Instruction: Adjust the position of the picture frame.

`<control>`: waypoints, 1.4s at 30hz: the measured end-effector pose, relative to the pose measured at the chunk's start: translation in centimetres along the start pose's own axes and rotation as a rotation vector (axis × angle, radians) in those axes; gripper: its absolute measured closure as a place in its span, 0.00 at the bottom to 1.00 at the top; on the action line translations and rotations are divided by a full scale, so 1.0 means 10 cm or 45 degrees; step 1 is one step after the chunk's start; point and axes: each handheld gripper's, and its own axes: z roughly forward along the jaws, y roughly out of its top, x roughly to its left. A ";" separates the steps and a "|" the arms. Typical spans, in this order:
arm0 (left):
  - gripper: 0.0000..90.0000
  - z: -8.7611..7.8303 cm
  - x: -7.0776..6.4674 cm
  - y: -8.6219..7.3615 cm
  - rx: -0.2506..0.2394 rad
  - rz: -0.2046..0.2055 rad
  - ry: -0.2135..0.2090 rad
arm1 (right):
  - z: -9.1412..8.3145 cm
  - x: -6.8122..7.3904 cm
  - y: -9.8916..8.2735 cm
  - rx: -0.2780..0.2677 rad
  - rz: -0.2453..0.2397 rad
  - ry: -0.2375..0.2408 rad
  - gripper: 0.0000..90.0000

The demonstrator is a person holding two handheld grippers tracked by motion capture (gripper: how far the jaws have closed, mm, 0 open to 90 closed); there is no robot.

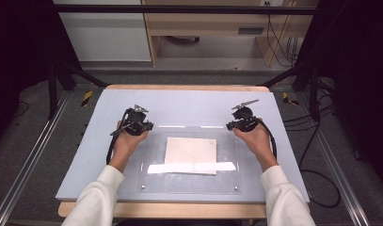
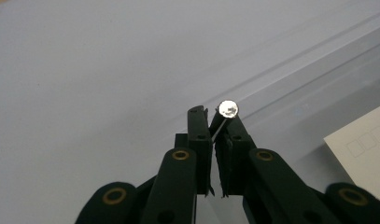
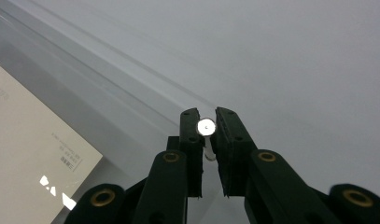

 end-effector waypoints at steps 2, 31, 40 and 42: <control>0.93 0.01 -0.01 0.00 -0.006 -0.001 0.008 | 0.01 0.00 -0.02 0.003 0.005 -0.011 0.91; 0.94 0.20 -0.03 -0.11 -0.032 -0.051 0.047 | 0.19 0.06 -0.16 -0.031 0.043 -0.136 0.95; 0.94 0.21 -0.04 -0.13 -0.040 -0.057 0.061 | 0.20 0.08 -0.18 -0.045 0.057 -0.157 0.95; 0.94 0.22 -0.05 -0.14 -0.046 -0.071 0.058 | 0.22 0.08 -0.18 -0.046 0.059 -0.165 0.95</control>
